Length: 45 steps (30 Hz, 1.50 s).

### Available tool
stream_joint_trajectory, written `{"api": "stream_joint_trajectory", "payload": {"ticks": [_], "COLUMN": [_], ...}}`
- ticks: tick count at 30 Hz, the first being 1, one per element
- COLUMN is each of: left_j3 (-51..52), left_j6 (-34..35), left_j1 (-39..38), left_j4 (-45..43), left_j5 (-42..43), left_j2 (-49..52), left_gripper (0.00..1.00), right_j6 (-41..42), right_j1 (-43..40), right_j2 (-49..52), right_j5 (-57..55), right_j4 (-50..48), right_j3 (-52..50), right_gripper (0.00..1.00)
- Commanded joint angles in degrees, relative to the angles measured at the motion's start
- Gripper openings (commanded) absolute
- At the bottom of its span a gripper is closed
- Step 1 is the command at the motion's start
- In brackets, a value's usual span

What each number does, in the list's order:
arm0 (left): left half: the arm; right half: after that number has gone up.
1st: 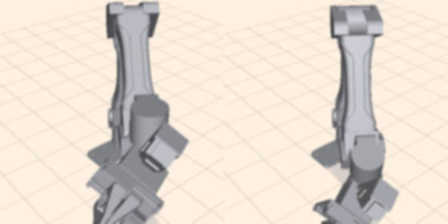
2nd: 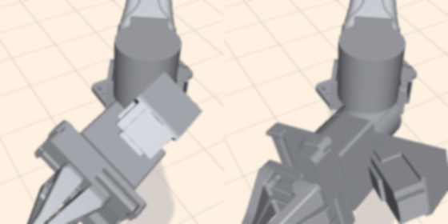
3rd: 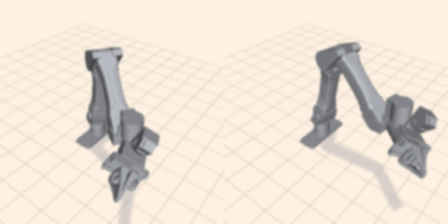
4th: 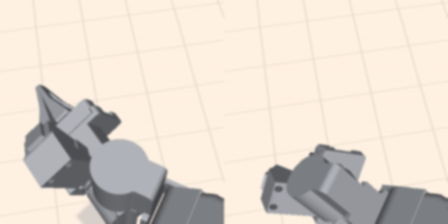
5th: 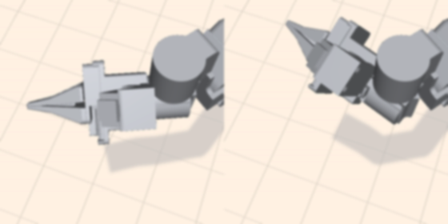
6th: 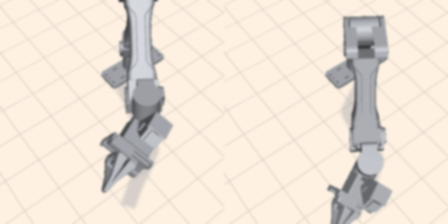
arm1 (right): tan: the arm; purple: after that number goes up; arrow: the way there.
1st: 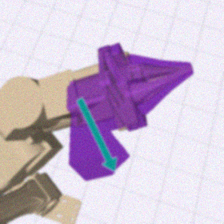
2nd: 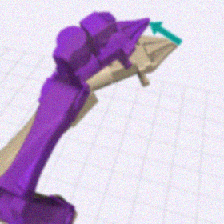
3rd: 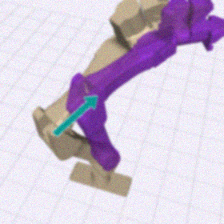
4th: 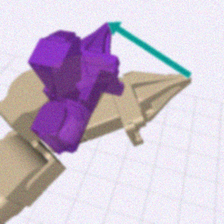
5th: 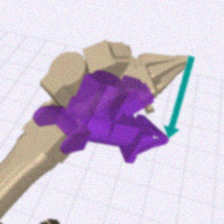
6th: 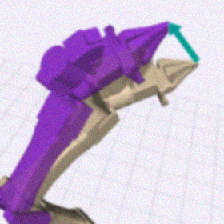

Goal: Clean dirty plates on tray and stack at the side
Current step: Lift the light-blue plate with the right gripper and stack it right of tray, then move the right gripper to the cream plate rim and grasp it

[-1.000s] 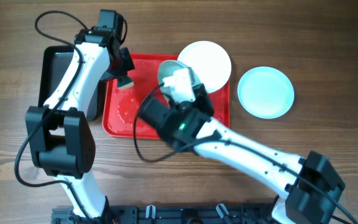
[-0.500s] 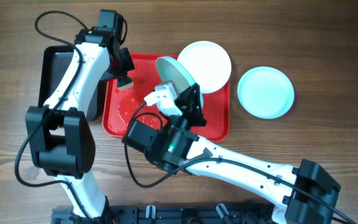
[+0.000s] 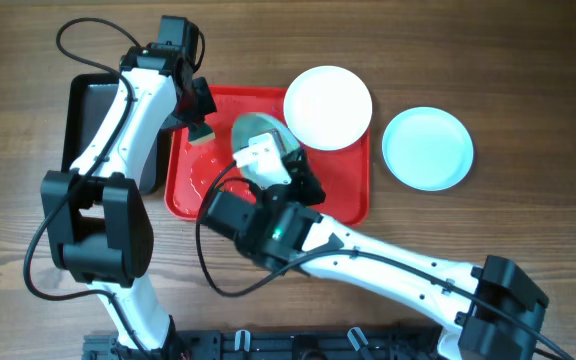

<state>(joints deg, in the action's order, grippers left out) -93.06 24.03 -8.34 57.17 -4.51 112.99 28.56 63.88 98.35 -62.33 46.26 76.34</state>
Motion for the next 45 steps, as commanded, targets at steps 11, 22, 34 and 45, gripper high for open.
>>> {"api": "stream_joint_trajectory", "payload": {"ticks": [11, 22, 34, 45], "left_j3": [-0.70, -0.70, -0.70, -0.70], "left_j6": [-0.92, -0.92, -0.92, -0.94], "left_j1": [0.00, -0.02, -0.02, -0.02], "left_j4": [0.02, 0.02, 0.02, 0.02], "left_j5": [0.63, 0.63, 0.63, 0.63], "left_j2": [0.72, 0.72, 0.72, 0.72], "left_gripper": [0.04, 0.04, 0.04, 0.04], "right_j6": [1.38, -3.13, -3.32, -9.33], "right_j1": [-35.43, -70.31, -77.55, -77.29], "right_j2": [-15.21, -10.64, 0.81, 0.26], "right_j5": [51.58, 59.84, 60.00, 73.94], "right_j4": [2.73, 6.05, -1.22, -2.38], "right_j3": [0.59, -4.57, -11.13, -7.61], "right_gripper": [0.04, 0.04, 0.05, 0.33]}}
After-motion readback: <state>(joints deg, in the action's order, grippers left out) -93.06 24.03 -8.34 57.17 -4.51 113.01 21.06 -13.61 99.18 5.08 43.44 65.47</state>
